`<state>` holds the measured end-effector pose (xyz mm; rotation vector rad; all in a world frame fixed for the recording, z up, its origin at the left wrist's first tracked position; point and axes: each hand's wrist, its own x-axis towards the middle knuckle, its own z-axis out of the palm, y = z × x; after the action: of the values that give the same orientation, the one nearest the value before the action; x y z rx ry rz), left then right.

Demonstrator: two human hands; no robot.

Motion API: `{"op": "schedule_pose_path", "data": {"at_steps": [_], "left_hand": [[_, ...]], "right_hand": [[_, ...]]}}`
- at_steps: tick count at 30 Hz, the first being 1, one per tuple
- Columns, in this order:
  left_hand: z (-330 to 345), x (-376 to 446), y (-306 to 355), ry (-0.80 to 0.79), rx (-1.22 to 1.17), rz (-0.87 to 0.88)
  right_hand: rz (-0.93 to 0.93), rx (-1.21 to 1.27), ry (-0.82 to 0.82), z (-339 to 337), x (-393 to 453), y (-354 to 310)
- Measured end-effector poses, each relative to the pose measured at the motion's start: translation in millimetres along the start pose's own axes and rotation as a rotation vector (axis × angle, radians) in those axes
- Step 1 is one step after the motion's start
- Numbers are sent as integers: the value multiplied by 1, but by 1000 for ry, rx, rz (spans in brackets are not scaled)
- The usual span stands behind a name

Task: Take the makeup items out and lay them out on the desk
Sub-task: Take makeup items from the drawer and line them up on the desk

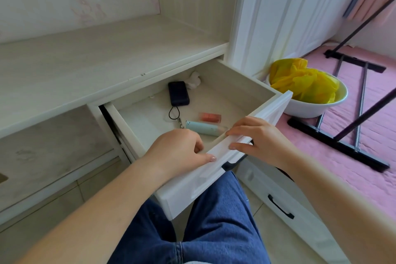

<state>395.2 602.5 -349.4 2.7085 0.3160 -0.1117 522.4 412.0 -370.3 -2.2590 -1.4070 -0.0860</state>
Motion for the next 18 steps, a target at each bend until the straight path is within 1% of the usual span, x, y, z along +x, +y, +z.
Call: {"op": "schedule_pose_path", "data": {"at_steps": [5,7,9,12,14,18], "left_hand": [[-5,6,-5,-100,-93,24],[-9,14,-13,-126,-94,29],[-11,30,-25,-105,-65,27],[-10,61,-43,-71,35,1],[-6,84,-53,-57,114,-13],[5,122,-63,-85,166,-11]], "right_hand": [[-26,-13,-45,-5,-1,2],[-2,29,-79,-11,4,4],[38,77,-80,-18,18,8],[88,14,-81,-18,53,20],[147,-76,-153,-12,83,30],[215,-319,-404,16,135,50]]}}
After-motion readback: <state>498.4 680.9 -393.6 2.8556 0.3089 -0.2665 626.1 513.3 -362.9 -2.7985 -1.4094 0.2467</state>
